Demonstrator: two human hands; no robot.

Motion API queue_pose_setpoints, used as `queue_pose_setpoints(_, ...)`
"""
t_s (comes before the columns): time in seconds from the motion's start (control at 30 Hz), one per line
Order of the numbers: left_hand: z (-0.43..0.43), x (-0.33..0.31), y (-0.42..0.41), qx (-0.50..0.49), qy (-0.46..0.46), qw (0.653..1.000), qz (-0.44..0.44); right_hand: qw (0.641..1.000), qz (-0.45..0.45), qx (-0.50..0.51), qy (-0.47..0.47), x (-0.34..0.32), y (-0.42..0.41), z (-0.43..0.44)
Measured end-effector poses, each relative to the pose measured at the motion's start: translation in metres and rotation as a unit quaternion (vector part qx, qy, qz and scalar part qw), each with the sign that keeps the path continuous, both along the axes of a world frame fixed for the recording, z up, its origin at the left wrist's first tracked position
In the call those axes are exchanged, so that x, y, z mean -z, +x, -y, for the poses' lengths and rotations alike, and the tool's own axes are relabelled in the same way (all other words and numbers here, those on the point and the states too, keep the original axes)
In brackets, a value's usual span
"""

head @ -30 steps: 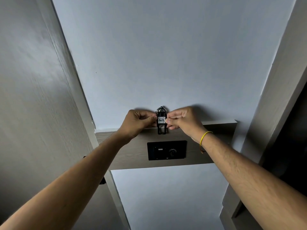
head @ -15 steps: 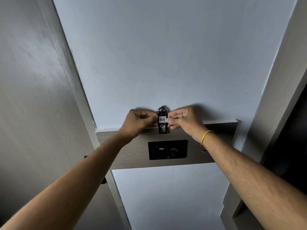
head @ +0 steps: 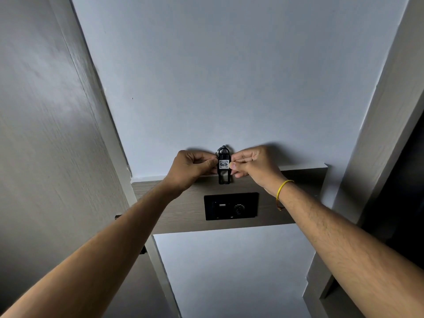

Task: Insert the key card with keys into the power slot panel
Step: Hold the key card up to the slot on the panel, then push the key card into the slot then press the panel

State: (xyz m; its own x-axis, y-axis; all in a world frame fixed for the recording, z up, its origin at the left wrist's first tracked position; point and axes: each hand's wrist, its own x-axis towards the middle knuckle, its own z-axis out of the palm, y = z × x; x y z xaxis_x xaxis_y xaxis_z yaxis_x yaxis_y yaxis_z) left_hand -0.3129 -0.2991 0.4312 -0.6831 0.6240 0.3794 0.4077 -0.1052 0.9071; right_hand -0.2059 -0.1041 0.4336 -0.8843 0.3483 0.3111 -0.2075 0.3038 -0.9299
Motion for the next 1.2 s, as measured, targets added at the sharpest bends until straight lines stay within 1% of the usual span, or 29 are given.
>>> queue_pose_setpoints(0.3,-0.001,0.002,-0.003,-0.001,-0.005,1.0,0.001,1.0,0.001,0.006,0.005,0.003,-0.004,-0.004)
queue_pose_setpoints(0.43,0.0,-0.001,0.0,-0.017,-0.018,1.0,-0.004,1.0,0.016,0.008,0.011,0.002,-0.005,-0.003)
queue_pose_setpoints(0.57,0.001,-0.009,0.011,-0.036,-0.027,0.999,0.009,1.0,0.02,0.016,0.017,-0.003,-0.001,0.003)
queue_pose_setpoints(0.67,0.003,-0.003,0.023,-0.077,-0.043,0.996,-0.018,0.998,-0.001,0.043,0.041,0.008,0.006,0.013)
queue_pose_setpoints(0.87,0.005,0.015,0.048,-0.162,-0.099,0.975,-0.115,0.989,-0.03,0.101,0.101,0.051,0.019,0.027)
queue_pose_setpoints(1.03,0.008,0.038,0.059,-0.183,-0.111,0.971,-0.109,0.978,-0.051,0.117,0.167,0.068,0.016,0.03)
queue_pose_setpoints(1.2,0.012,0.056,0.062,-0.201,-0.111,0.968,-0.105,0.96,-0.044,0.12,0.249,0.082,0.019,0.032)
